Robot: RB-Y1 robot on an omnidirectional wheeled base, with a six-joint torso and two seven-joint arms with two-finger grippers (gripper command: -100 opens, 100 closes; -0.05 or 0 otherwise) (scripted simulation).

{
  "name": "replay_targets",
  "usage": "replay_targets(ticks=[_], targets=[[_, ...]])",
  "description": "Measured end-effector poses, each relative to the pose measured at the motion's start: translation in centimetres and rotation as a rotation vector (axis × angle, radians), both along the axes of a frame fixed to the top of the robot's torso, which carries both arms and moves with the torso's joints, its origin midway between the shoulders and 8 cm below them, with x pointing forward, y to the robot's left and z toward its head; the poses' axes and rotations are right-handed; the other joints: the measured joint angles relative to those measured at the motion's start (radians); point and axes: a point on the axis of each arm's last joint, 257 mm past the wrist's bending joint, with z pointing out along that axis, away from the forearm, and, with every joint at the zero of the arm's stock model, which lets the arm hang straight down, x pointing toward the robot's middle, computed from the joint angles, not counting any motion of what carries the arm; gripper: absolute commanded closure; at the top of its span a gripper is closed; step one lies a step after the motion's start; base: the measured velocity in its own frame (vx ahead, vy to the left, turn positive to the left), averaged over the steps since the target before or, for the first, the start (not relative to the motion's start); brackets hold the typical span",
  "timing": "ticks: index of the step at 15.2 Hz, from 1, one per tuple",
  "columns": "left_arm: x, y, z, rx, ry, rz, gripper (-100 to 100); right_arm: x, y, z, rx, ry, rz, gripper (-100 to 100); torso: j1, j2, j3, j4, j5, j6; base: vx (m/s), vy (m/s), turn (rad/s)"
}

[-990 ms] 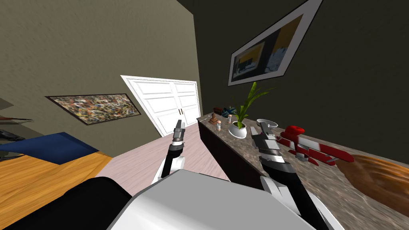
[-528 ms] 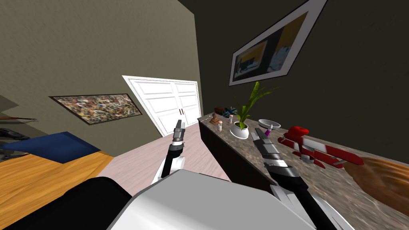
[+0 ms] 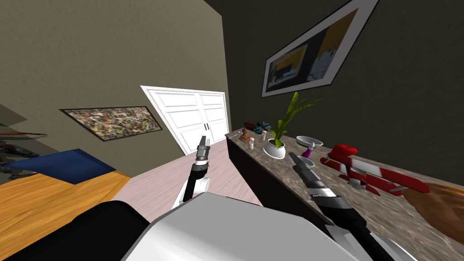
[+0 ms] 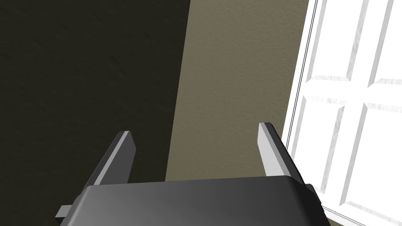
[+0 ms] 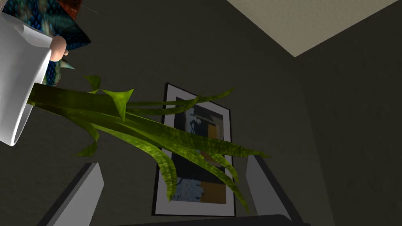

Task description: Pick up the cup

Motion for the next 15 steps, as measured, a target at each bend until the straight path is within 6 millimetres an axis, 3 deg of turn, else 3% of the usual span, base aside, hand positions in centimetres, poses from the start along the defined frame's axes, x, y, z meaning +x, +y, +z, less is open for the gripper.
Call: replay_targets(ticks=[7,15], targets=[[0.0,0.0,0.0,0.0,0.0,0.0,0,-0.7,-3.4,-4.2,-0.151,0.118,-0.009,-100,0.0,0.0,0.0,0.0,0.0,0.0,0.015,0.036,0.018],[0.0,0.0,0.0,0.0,0.0,0.0,0,-2.3,-8.9,-8.5,-0.347,0.264,-0.018,-100,0.001,0.0,0.0,0.0,0.0,0.0,0.021,0.041,0.017]])
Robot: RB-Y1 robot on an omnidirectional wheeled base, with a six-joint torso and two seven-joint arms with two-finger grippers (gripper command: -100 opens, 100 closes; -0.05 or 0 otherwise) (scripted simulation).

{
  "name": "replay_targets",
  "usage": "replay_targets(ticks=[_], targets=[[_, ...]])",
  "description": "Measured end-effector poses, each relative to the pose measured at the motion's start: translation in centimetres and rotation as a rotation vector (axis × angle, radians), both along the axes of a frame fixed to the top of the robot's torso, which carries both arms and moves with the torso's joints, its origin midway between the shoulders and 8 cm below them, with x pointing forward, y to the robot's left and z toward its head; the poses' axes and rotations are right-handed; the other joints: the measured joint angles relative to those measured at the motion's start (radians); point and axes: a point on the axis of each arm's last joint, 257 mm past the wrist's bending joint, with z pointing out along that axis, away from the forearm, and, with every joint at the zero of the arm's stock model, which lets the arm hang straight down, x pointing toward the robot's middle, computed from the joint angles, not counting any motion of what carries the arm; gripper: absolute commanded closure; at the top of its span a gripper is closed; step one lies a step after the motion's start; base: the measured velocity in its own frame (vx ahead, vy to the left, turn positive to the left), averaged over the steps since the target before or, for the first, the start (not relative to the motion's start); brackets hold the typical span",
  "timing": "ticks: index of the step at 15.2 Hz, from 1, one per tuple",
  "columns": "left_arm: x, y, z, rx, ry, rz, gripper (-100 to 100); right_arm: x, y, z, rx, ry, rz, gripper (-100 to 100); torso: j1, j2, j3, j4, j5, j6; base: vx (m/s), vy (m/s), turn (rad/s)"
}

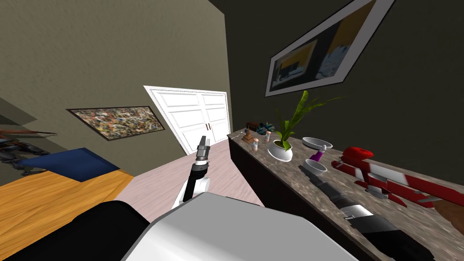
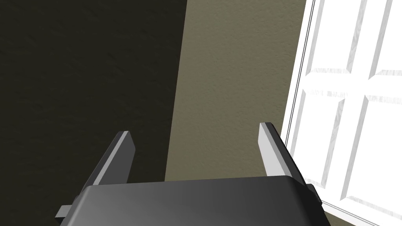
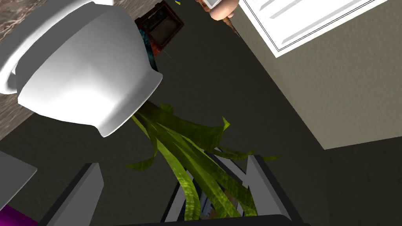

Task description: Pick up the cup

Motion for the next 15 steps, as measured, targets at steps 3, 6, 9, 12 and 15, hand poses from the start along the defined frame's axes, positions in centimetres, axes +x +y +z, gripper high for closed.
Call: replay_targets(ticks=[3,6,9,12,15], targets=[[0.0,0.0,0.0,0.0,0.0,0.0,0,-0.7,-2.3,-1.2,-0.073,0.054,-0.002,-100,0.0,0.0,0.0,0.0,0.0,0.0,0.023,0.035,0.02],[0.0,0.0,0.0,0.0,0.0,0.0,0,-1.6,-4.4,-2.3,-0.146,0.108,0.001,-100,0.001,0.0,0.0,0.0,0.0,0.0,0.031,0.052,0.017],[0.0,0.0,0.0,0.0,0.0,0.0,0,-2.3,-6.6,-2.9,-0.22,0.159,0.005,-100,0.0,-0.001,0.0,0.0,0.0,0.0,0.027,0.042,0.024],[0.0,0.0,0.0,0.0,0.0,0.0,0,-3.0,-8.6,-3.3,-0.293,0.211,0.013,-100,0.0,-0.001,0.0,0.0,0.0,0.0,0.032,0.042,0.019],[0.0,0.0,0.0,0.0,0.0,0.0,0,-3.8,-11.0,-3.9,-0.366,0.262,0.023,-100,0.0,-0.001,-0.001,0.0,0.0,0.0,0.03,0.039,0.021]])
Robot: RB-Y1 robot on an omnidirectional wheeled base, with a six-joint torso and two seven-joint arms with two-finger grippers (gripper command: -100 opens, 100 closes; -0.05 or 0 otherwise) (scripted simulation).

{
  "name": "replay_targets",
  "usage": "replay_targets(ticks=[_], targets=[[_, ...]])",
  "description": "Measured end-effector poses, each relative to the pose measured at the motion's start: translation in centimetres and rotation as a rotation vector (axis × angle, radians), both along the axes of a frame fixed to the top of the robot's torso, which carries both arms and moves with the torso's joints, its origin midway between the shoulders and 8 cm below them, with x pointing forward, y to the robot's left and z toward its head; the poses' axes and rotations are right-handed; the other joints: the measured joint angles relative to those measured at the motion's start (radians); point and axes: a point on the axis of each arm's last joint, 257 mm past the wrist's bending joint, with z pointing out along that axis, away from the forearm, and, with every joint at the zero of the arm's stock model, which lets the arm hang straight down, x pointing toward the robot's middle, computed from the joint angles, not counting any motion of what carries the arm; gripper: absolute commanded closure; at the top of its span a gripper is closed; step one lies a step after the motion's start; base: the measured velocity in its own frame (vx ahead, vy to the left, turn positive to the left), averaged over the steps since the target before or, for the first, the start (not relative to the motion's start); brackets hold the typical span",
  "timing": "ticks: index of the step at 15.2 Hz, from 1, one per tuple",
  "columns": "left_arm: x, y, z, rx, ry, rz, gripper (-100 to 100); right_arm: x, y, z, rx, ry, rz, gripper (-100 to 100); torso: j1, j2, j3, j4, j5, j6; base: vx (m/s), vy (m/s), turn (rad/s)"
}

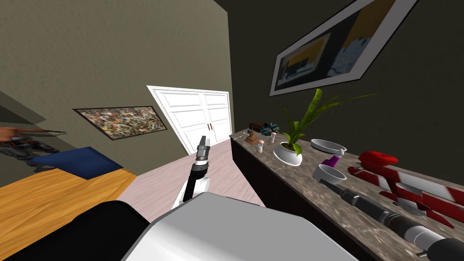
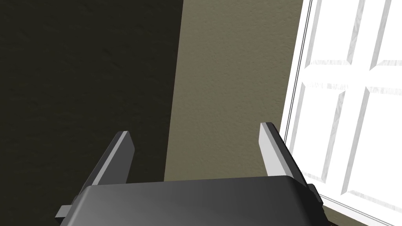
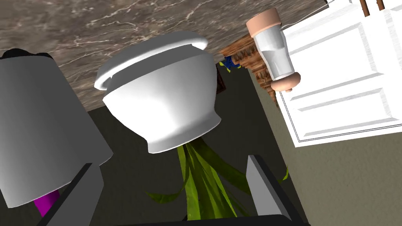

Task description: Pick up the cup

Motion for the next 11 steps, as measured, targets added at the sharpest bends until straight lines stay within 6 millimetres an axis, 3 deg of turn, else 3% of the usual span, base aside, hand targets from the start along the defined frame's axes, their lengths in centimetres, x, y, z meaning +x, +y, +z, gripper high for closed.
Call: replay_targets(ticks=[11], targets=[[0.0,0.0,0.0,0.0,0.0,0.0,0,-2.6,-6.8,-0.1,-0.238,0.182,0.053,-100,-0.001,0.0,0.0,0.0,0.0,0.0,0.034,0.034,0.021]])
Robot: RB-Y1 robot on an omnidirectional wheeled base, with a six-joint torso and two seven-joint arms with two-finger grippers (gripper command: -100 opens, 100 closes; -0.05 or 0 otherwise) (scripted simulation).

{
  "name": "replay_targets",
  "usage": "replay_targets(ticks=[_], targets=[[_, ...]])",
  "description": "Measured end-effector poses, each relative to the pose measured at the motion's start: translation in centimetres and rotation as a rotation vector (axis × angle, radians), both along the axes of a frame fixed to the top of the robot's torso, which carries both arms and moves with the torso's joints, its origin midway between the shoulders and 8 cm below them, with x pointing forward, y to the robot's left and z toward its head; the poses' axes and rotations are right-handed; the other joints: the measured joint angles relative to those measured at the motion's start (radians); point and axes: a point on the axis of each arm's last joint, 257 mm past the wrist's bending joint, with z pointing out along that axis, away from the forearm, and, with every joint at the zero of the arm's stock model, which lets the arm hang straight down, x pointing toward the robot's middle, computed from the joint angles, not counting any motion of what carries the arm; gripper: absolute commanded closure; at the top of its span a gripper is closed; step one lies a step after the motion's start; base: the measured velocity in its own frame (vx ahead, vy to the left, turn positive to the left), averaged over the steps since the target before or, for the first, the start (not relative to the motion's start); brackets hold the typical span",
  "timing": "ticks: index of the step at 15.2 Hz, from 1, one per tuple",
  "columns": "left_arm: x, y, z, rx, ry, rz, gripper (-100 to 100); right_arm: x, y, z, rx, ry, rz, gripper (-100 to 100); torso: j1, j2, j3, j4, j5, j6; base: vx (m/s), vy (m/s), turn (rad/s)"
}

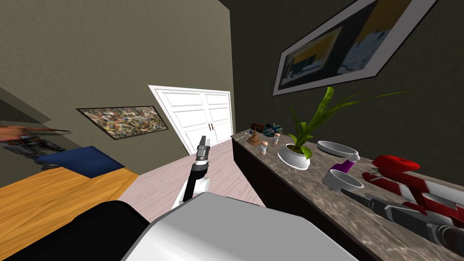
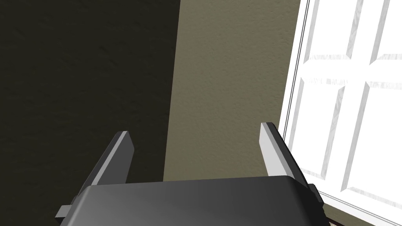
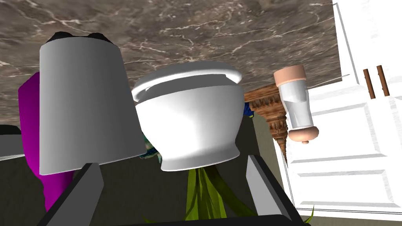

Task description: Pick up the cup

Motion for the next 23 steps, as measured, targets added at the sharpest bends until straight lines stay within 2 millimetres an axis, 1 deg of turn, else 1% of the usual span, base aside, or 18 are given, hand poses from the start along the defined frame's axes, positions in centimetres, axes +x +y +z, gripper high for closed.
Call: replay_targets(ticks=[2,6,8,10,14,15,19,23], targets=[[0.0,0.0,0.0,0.0,0.0,0.0,0,-0.2,-0.9,0.2,-0.037,0.03,0.014,-100,0.0,0.0,0.0,0.0,0.0,0.0,0.032,0.027,0.016],[0.0,0.0,0.0,0.0,0.0,0.0,0,-1.4,-3.6,0.3,-0.128,0.117,0.043,-100,0.0,-0.002,-0.001,0.0,0.0,0.0,0.049,0.032,0.024],[0.0,0.0,0.0,0.0,0.0,0.0,0,-1.7,-4.5,0.4,-0.163,0.15,0.06,-100,0.0,-0.001,-0.001,0.0,0.0,0.0,0.047,0.032,0.025],[0.0,0.0,0.0,0.0,0.0,0.0,0,-1.8,-5.0,0.6,-0.194,0.181,0.079,-100,0.0,-0.001,-0.001,0.0,0.0,0.0,0.04,0.023,0.022],[0.0,0.0,0.0,0.0,0.0,0.0,0,-2.9,-6.9,0.9,-0.265,0.27,0.118,-100,0.0,-0.002,-0.001,0.0,0.0,0.0,0.057,0.028,0.033],[0.0,0.0,0.0,0.0,0.0,0.0,0,-3.4,-7.3,0.7,-0.282,0.299,0.13,-100,0.0,-0.002,-0.001,-0.001,0.0,0.0,0.067,0.025,0.033],[0.0,0.0,0.0,0.0,0.0,0.0,0,-4.1,-8.2,0.5,-0.332,0.377,0.175,-100,0.0,-0.002,-0.001,-0.001,0.0,0.0,0.056,0.021,0.028],[0.0,0.0,0.0,0.0,0.0,0.0,0,-5.5,-9.4,0.0,-0.379,0.477,0.222,-100,0.0,-0.003,-0.002,-0.001,0.0,0.0,0.07,0.023,0.039]])
